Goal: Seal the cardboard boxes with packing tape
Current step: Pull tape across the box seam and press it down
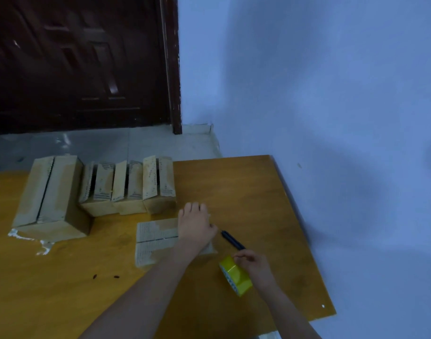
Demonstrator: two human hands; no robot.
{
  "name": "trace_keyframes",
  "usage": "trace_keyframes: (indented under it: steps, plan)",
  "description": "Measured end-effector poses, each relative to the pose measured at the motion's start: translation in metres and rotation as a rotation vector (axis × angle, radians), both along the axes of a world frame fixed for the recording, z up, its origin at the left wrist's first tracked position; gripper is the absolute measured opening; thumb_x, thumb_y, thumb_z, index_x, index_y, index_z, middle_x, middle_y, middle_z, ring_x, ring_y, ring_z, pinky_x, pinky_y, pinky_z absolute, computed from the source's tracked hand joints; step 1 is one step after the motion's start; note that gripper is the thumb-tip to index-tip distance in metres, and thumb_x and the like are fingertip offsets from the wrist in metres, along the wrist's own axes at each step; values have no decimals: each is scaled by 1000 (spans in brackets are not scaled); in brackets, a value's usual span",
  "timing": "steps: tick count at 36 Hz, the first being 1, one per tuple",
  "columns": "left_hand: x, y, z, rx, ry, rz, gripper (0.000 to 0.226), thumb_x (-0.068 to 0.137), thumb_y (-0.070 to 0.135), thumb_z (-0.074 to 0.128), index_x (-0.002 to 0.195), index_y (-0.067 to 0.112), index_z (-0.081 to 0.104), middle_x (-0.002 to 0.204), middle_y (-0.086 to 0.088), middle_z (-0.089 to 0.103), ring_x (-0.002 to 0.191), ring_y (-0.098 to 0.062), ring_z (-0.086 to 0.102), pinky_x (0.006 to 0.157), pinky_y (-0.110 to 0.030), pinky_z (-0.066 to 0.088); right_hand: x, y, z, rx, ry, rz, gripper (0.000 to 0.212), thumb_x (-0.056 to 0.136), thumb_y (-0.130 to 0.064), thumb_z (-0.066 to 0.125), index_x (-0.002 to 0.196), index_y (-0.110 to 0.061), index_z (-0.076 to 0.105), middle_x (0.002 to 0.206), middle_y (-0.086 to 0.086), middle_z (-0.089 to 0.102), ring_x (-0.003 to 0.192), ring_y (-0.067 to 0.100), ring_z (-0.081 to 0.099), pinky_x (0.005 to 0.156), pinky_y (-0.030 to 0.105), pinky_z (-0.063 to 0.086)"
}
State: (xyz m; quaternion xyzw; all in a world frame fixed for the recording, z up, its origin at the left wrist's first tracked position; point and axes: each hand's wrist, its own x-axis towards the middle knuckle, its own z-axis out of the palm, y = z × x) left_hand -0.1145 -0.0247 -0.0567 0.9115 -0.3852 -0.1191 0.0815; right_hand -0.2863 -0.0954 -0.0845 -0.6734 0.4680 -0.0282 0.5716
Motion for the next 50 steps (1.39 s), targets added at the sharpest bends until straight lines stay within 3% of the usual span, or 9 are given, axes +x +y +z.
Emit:
trace_keyframes:
  steps: [3, 6, 23, 27, 33, 37, 40, 45, 50]
  plan:
    - [5, -3, -4, -24, -13, 16, 29, 89, 36, 49, 110, 17, 49, 113, -2, 48, 111, -22, 38, 91, -33, 31, 1, -3, 2, 44, -17, 12, 15, 83, 4, 62, 79, -9, 69, 66, -8, 62, 56, -6, 57, 55, 6, 40]
    - [8, -6, -6, -65, 18, 51, 23, 90, 35, 49, 106, 17, 51, 109, -2, 48, 108, -22, 38, 88, -33, 32, 2, -5, 0, 45, -15, 24, 10, 84, 1, 63, 88, -4, 71, 75, -2, 65, 65, 0, 57, 58, 6, 41]
    - [9, 0, -22, -117, 21, -31, 38, 92, 52, 49, 92, 18, 67, 96, 3, 38, 103, -21, 38, 83, -34, 34, 17, -8, 7, 58, 74, 155, 22, 86, -12, 63, 75, -29, 67, 83, -6, 67, 80, 8, 60, 69, 16, 42]
    - [8, 0, -24, -127, -17, -64, 43, 90, 54, 49, 88, 17, 70, 98, -2, 46, 101, -24, 41, 82, -38, 34, 16, -7, 8, 55, 64, 153, 17, 87, -9, 62, 79, -22, 68, 80, -7, 64, 73, 2, 56, 60, 6, 39]
    - [5, 2, -26, -142, -165, -103, 26, 72, 44, 78, 60, 21, 73, 74, 1, 51, 75, -24, 53, 66, -40, 43, 14, -5, 11, 31, 48, 126, 26, 85, -5, 62, 71, -27, 66, 73, -11, 63, 65, -4, 56, 56, 3, 37]
    - [4, 11, -14, -238, -214, -140, 30, 90, 41, 52, 83, 22, 74, 71, 2, 55, 70, -22, 57, 72, -41, 47, 11, -4, 12, 27, 36, 109, 28, 85, -5, 62, 69, -28, 66, 74, -11, 64, 69, 1, 56, 59, 7, 39]
    - [-1, 28, -8, -275, -214, -178, 33, 87, 37, 45, 102, 22, 70, 77, 2, 56, 75, -21, 58, 79, -42, 47, 7, -3, 11, 36, 34, 76, 28, 85, -6, 63, 70, -28, 68, 78, -9, 66, 76, 10, 59, 67, 19, 42]
    - [-14, 53, -20, -251, -162, -380, 33, 82, 48, 43, 88, 28, 69, 106, 0, 57, 102, -19, 49, 89, -42, 45, 3, -2, 9, 52, 50, 48, 23, 86, -9, 63, 74, -27, 71, 84, -4, 69, 84, 17, 62, 72, 27, 45]
    - [-20, 56, -18, -92, -201, -456, 22, 68, 53, 64, 72, 32, 67, 111, -4, 59, 105, -29, 53, 87, -53, 48, 4, 1, 11, 53, 52, 47, 20, 86, -10, 64, 75, -26, 71, 86, -4, 69, 84, 16, 62, 72, 26, 44]
